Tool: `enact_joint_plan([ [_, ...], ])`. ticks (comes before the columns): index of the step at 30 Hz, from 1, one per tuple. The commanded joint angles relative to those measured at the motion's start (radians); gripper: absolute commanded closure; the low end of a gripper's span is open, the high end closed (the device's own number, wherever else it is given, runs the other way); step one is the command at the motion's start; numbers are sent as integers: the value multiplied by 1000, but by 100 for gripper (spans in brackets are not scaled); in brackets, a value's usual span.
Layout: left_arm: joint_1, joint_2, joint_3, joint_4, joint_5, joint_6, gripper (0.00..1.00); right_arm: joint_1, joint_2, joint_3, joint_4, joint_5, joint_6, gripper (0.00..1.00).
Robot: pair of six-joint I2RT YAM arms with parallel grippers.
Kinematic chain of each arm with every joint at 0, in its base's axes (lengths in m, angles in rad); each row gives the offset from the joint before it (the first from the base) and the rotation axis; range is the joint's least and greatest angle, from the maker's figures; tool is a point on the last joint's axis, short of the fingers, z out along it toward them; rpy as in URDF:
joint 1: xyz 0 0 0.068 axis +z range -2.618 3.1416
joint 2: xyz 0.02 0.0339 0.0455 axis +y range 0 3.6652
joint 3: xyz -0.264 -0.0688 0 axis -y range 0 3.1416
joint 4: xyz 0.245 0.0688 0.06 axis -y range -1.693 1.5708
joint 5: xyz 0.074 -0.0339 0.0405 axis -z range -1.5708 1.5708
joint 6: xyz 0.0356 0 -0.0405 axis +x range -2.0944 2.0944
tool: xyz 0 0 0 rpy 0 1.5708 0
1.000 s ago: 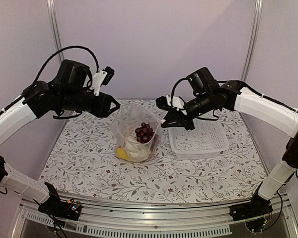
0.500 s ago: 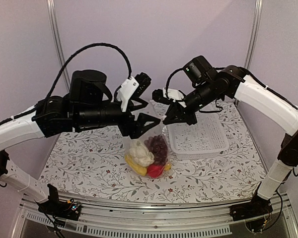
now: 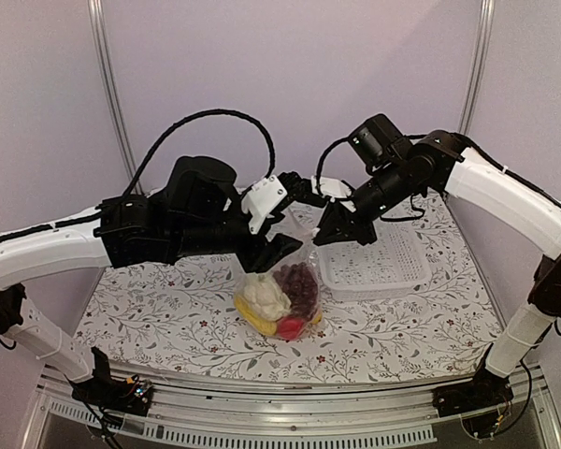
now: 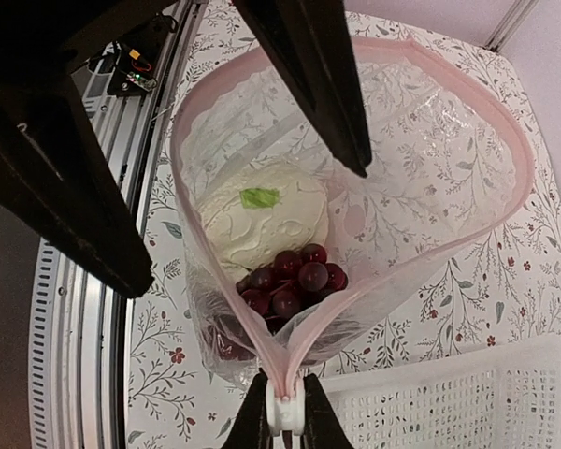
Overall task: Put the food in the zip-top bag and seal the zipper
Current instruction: Adjust the zipper food storage bag at the center of the board.
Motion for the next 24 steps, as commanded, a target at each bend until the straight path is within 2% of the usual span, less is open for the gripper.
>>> enact_joint_plan([
  [1,-6,15,-17,-2,-16,15,44,4,-53,-20,23,-16,21,94],
  [7,-4,26,-22,-19,-2,8,61,4,-63,-27,32,-23,30,93],
  [8,-2,32,-18,-23,-2,7,69,3,-62,-28,33,-23,32,93],
  [10,-1,48,-8,-34,-5,8,79,4,-65,-32,36,-23,32,93],
  [13,3,66,5,-37,-14,4,83,4,-70,-45,50,-23,34,91],
  [19,5,72,16,-1,-33,-7,100,1,-88,-90,99,-18,53,71],
  [24,10,50,5,45,-52,-29,100,-38,-107,-125,162,-67,86,59],
])
